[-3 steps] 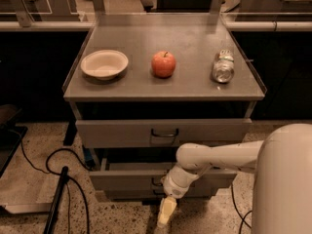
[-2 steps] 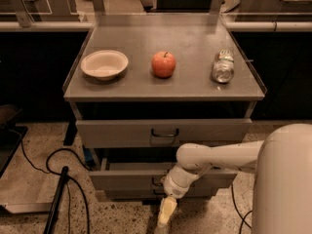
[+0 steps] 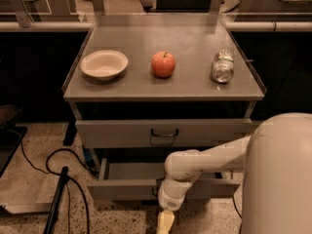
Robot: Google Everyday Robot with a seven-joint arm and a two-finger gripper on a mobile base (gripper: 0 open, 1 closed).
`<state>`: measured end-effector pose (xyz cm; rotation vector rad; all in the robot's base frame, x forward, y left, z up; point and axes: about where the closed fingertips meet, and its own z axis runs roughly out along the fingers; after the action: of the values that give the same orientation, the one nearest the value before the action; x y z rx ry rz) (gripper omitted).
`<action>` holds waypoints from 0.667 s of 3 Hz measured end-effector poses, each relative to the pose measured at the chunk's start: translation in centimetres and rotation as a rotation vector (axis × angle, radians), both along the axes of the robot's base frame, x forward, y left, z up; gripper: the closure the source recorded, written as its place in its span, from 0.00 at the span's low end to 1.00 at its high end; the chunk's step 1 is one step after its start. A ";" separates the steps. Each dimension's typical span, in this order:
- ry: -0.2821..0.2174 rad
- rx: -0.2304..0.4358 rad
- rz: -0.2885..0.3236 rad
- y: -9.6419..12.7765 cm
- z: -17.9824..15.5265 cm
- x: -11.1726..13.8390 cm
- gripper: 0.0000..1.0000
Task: Open middle drawer
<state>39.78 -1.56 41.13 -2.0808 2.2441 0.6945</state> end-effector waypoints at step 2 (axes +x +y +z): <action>0.050 -0.002 -0.085 -0.8 2.6 -8.3 0.00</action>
Offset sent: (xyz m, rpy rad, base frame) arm -0.1158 -0.0067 0.0456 0.0192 0.0733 -0.0967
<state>31.47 -2.31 43.73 -1.9773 2.3442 0.7483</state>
